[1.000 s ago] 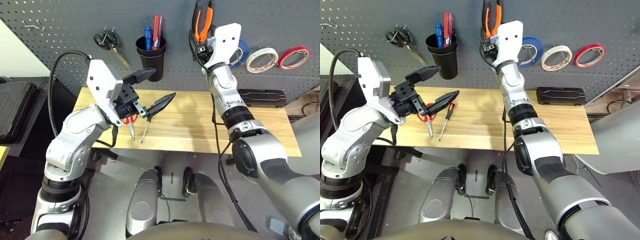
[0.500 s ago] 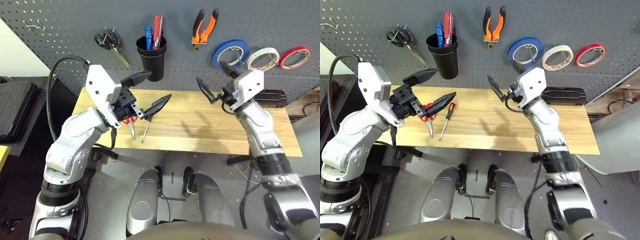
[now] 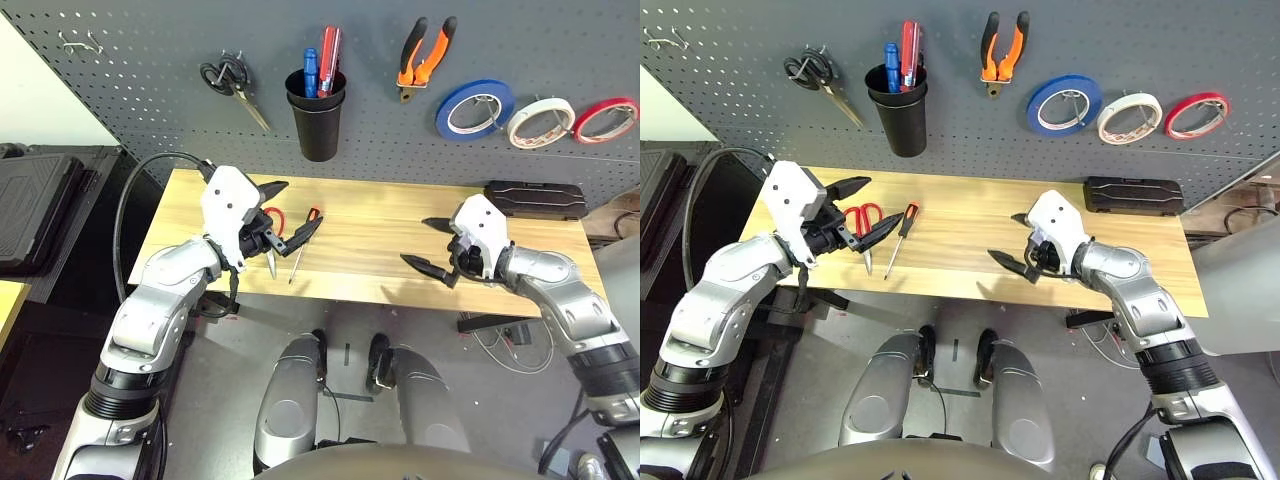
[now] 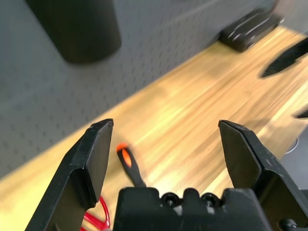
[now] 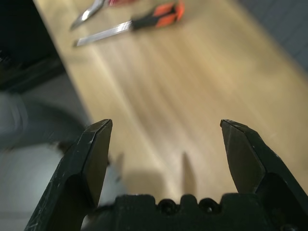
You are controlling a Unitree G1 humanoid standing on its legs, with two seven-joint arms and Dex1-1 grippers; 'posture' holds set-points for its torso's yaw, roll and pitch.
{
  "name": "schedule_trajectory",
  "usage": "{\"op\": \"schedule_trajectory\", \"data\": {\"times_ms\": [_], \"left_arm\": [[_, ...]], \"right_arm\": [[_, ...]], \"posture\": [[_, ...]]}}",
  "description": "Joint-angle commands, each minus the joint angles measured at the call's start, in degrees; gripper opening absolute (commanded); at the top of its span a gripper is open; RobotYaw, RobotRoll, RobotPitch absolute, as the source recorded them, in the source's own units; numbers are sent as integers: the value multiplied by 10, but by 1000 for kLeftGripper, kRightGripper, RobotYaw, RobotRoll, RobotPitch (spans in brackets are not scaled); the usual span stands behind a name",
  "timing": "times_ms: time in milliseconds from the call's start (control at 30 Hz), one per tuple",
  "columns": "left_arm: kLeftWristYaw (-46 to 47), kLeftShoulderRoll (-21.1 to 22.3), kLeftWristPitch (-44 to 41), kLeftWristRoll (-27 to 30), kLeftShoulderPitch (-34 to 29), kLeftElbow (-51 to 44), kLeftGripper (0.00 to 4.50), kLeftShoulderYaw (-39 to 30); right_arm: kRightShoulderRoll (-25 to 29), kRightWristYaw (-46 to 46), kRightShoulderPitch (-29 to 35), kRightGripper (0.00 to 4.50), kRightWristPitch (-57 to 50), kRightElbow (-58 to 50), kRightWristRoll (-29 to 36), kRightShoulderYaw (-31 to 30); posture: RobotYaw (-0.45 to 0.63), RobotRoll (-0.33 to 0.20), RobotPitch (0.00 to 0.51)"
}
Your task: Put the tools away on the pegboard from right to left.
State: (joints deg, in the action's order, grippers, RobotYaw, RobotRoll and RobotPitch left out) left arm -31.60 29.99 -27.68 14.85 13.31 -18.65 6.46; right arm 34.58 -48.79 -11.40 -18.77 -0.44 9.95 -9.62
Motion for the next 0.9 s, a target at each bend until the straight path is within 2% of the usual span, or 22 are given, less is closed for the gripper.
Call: {"op": "schedule_trajectory", "data": {"times_ms": [33, 133, 367, 567, 700, 900], "left_arm": [[15, -12, -5, -43, 17, 47, 4500, 32], [22, -20, -15, -72, 40, 88, 4500, 54], [30, -63, -6, -103, 73, 197, 4500, 66], [35, -100, -32, -129, 125, 290, 4500, 80], [71, -140, -52, -145, 174, 389, 4500, 69], [118, -195, -34, -147, 236, 539, 4500, 37]], "right_arm": [[12, -14, 16, 4470, -14, -15, -9, -13], [13, -18, 18, 4470, -11, -15, -12, -17], [4, -12, 22, 4470, -14, -22, -26, -28], [-3, 0, 27, 4470, -16, -14, -39, -36], [-6, 4, 24, 4470, -18, -11, -47, -40], [-9, 6, 20, 4470, -18, -9, -55, -42]], "posture": [[227, 0, 271], [216, 0, 280], [189, 0, 296], [166, 0, 301], [159, 0, 300], [146, 0, 297]]}}
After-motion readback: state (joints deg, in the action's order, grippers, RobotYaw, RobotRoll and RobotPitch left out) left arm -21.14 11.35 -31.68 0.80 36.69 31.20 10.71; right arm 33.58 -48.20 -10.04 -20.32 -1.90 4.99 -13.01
